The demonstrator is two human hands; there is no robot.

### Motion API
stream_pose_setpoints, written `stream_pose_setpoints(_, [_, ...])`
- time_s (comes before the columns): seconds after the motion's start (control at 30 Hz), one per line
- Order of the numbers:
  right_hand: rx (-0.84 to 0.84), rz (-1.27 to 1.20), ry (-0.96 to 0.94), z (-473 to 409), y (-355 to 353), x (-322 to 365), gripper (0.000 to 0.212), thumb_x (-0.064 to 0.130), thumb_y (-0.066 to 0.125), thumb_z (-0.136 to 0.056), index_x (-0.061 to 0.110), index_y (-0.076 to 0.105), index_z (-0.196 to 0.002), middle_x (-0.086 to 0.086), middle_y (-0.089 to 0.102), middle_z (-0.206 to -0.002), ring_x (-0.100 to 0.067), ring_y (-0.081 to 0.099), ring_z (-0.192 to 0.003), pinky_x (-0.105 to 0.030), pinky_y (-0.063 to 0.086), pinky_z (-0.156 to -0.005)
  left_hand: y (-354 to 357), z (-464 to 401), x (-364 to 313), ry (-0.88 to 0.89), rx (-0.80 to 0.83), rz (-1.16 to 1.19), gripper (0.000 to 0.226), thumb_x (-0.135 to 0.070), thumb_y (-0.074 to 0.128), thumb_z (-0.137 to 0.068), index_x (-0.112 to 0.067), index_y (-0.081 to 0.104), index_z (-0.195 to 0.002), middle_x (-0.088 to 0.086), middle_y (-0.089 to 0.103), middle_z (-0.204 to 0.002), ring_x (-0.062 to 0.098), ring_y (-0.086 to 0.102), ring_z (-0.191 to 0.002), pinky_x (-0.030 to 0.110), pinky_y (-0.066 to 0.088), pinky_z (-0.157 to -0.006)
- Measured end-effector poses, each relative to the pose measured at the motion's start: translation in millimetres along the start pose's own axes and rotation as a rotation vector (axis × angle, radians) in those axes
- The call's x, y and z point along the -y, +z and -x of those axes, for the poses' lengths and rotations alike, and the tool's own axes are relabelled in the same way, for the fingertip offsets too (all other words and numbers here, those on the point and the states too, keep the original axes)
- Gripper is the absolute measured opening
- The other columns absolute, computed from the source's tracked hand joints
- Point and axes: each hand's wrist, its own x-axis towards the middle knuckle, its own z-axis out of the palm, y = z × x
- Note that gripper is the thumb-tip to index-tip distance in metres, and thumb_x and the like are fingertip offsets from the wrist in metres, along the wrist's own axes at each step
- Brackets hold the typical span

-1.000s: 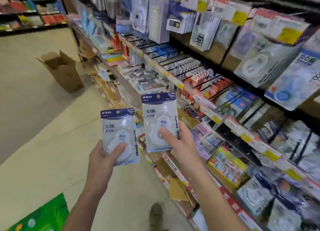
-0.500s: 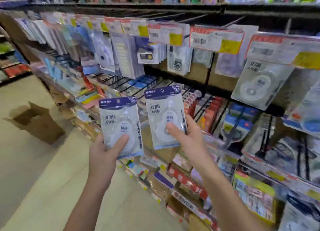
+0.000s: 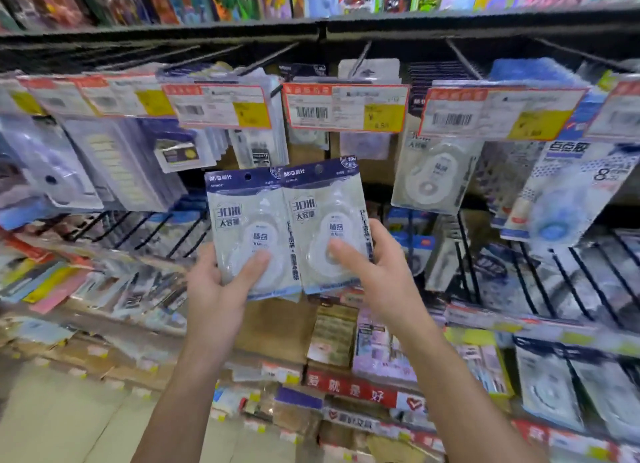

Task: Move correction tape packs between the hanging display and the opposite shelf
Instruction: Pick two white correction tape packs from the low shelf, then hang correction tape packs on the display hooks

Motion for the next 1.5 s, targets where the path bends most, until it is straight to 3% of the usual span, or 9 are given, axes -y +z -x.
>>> stream_pose_setpoints(0.17, [-0.128, 0.041, -0.037, 0.4, -1.6, 15.5, 0.029, 0.025, 0.067, -0.096, 0.020, 0.059, -0.124, 0.002, 0.073, -0.114, -0.012, 0.072, -0.100, -0.039, 0.061, -0.082, 5.4, -21.9, -4.6, 0.001, 0.137, 0.045, 0.031, -0.018, 0.070, -0.084, -0.023, 0.065, -0.114, -0.003, 0.077, -0.109, 0.019, 0.073, -0.101, 0.028, 0.060, -0.079])
stream_pose_setpoints(0.3, [-0.219, 0.103, -0.079, 1.9, -0.2, 22.5, 0.033, 0.027, 0.066, -0.097, 0.022, 0.058, -0.128, 0.005, 0.072, -0.117, -0.009, 0.069, -0.107, -0.025, 0.055, -0.087, 2.5, -34.2, -8.4, 0.014, 0.240, -0.018, 0.041, -0.032, 0.074, -0.086, -0.021, 0.063, -0.124, -0.006, 0.074, -0.114, 0.016, 0.071, -0.107, 0.044, 0.055, -0.093])
stream_pose_setpoints(0.47, [-0.358, 0.136, -0.089, 11.4, 2.7, 27.5, 0.036, 0.029, 0.067, -0.096, 0.022, 0.058, -0.131, 0.005, 0.071, -0.119, -0.011, 0.067, -0.111, -0.033, 0.054, -0.097, 4.4, -41.0, -12.7, -0.005, 0.344, 0.030, 0.037, -0.034, 0.068, -0.083, -0.032, 0.062, -0.120, -0.012, 0.073, -0.115, 0.008, 0.069, -0.110, 0.025, 0.055, -0.089])
stream_pose_setpoints(0.6, [-0.444, 0.214, -0.083, 20.3, 4.8, 34.7, 0.029, 0.028, 0.066, -0.097, 0.018, 0.061, -0.124, 0.003, 0.071, -0.113, -0.011, 0.068, -0.105, -0.026, 0.054, -0.089, 4.9, -43.7, -12.3, -0.042, 0.423, 0.048, 0.034, -0.028, 0.069, -0.089, -0.027, 0.062, -0.122, -0.007, 0.075, -0.114, 0.012, 0.070, -0.107, 0.032, 0.053, -0.091])
stream_pose_setpoints(0.7, [-0.491, 0.212, -0.078, 28.5, 6.8, 38.7, 0.024, 0.023, 0.065, -0.098, 0.011, 0.061, -0.119, -0.003, 0.071, -0.108, -0.009, 0.068, -0.095, -0.017, 0.051, -0.078, 4.1, -45.5, -12.3, -0.047, 0.483, 0.047, 0.033, -0.026, 0.069, -0.090, -0.025, 0.062, -0.123, -0.009, 0.075, -0.112, 0.009, 0.071, -0.105, 0.029, 0.055, -0.088])
stream_pose_setpoints(0.9, [-0.574, 0.220, -0.100, 42.1, 8.6, 38.6, 0.022, 0.025, 0.065, -0.098, 0.012, 0.062, -0.115, -0.001, 0.073, -0.104, -0.016, 0.070, -0.098, -0.027, 0.055, -0.085, 3.8, -47.8, -7.9, -0.085, 0.554, 0.115, 0.038, -0.027, 0.069, -0.083, -0.024, 0.062, -0.120, -0.004, 0.075, -0.114, 0.015, 0.072, -0.106, 0.030, 0.059, -0.086])
stream_pose_setpoints(1.13, [-0.649, 0.195, -0.149, 52.6, 4.9, 38.7, 0.027, 0.027, 0.065, -0.096, 0.012, 0.061, -0.118, -0.002, 0.072, -0.105, -0.016, 0.070, -0.097, -0.026, 0.054, -0.081, 8.8, -46.8, -6.6, -0.097, 0.616, 0.131, 0.037, -0.022, 0.067, -0.086, -0.021, 0.062, -0.122, -0.001, 0.075, -0.115, 0.018, 0.072, -0.106, 0.034, 0.059, -0.089])
stream_pose_setpoints(1.4, [-0.638, 0.212, -0.215, 45.1, -12.9, 47.3, 0.023, 0.031, 0.064, -0.098, 0.017, 0.061, -0.116, -0.005, 0.071, -0.110, -0.025, 0.068, -0.105, -0.048, 0.054, -0.095, 18.2, -47.9, -13.4, -0.050, 0.617, 0.069, 0.036, -0.028, 0.067, -0.084, -0.025, 0.063, -0.120, -0.005, 0.075, -0.113, 0.015, 0.072, -0.104, 0.032, 0.060, -0.086])
stream_pose_setpoints(1.5, [-0.623, 0.166, -0.234, 42.4, -20.4, 49.7, 0.015, 0.026, 0.063, -0.099, 0.024, 0.062, -0.114, -0.001, 0.072, -0.112, -0.019, 0.068, -0.106, -0.035, 0.055, -0.093, 22.7, -47.9, -13.9, -0.047, 0.605, 0.052, 0.036, -0.028, 0.067, -0.085, -0.025, 0.062, -0.121, -0.005, 0.075, -0.113, 0.015, 0.072, -0.104, 0.029, 0.060, -0.084])
